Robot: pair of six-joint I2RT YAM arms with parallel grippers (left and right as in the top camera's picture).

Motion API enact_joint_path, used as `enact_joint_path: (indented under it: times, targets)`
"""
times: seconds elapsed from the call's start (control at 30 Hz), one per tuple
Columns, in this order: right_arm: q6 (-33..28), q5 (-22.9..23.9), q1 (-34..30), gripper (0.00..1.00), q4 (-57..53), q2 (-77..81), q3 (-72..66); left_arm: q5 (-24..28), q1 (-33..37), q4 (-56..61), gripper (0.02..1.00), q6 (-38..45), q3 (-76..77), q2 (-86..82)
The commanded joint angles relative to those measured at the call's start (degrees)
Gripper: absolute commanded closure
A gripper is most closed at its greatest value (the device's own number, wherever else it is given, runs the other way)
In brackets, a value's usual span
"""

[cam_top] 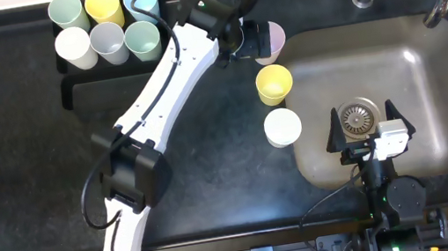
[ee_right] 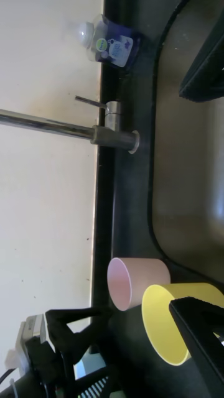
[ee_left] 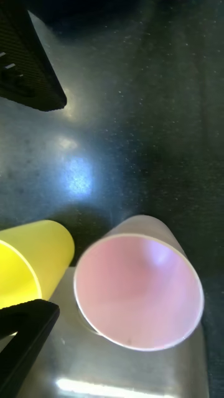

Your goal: Store Cups

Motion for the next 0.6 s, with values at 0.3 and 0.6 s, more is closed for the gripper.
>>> enact_joint_path:
  times: [0.3,0.6]
  targets:
    - [-0.20,-0.39,-0.07,0.007,0.26,-0.33,-0.76,0.63,0.24,3.50,0.018,-1.68,1.20,2.16]
    - [-0.20,-0.39,-0.07,0.005,0.26,-0.33,-0.76,1.03,0.24,3.61,0.018,-1.70,1.20,4.85]
